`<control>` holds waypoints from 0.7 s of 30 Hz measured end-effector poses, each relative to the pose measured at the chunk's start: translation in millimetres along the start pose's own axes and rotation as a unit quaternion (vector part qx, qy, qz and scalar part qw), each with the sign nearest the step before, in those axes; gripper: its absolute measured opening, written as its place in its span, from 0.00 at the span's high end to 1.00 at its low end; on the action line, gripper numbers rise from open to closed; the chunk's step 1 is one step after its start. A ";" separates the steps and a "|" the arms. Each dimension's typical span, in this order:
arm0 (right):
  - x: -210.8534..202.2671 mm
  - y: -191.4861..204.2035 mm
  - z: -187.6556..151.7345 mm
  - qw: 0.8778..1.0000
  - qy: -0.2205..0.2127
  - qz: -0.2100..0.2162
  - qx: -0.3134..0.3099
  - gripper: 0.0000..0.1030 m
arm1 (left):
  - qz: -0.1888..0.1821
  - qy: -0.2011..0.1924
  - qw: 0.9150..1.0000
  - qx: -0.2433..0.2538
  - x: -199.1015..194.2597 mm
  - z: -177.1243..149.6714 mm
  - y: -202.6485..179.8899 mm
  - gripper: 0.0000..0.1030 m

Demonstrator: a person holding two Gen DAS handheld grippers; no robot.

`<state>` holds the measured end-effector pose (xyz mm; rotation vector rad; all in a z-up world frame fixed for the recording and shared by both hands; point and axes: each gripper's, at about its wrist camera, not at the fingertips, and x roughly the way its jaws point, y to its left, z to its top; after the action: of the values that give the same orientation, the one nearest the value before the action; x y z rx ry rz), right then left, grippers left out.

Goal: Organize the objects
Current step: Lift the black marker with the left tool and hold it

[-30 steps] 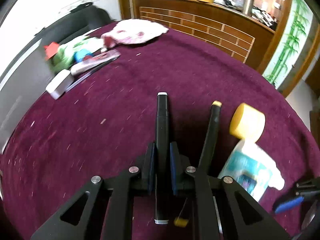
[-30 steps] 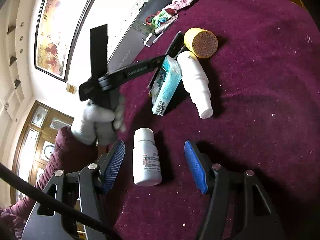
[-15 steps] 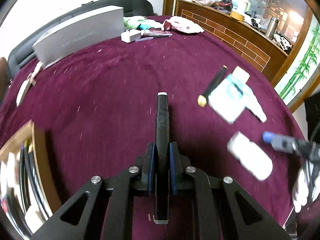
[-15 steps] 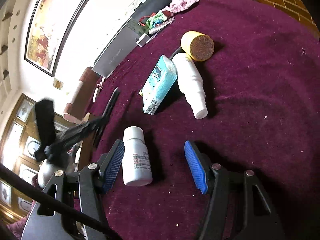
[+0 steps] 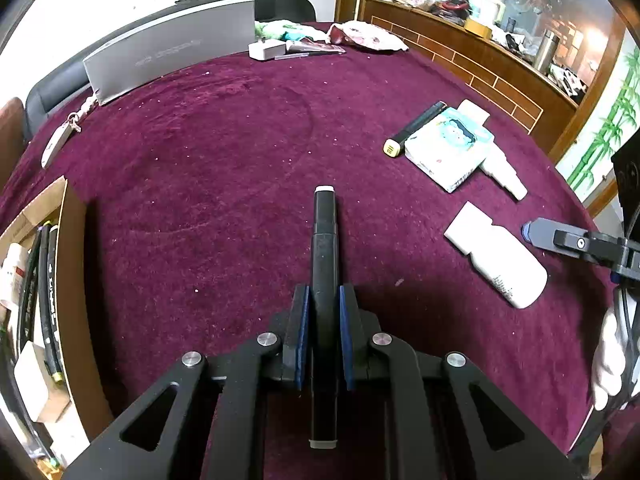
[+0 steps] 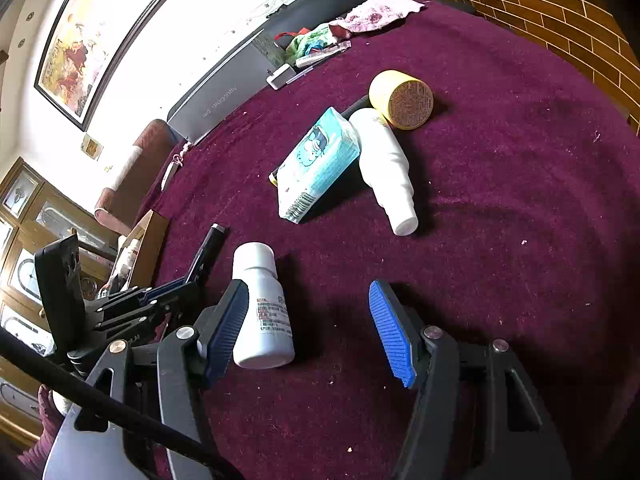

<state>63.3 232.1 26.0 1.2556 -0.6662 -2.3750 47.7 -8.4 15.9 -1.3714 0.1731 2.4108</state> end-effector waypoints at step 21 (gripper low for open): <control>-0.8 -2.3 1.6 1.000 0.000 0.011 0.004 0.37 | 0.003 -0.063 0.998 -0.019 -14.1 -9.3 2.7 0.89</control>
<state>62.1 234.7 26.0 1.2463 -0.6869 -2.3565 60.7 -17.0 22.8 -1.2317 0.0989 2.5084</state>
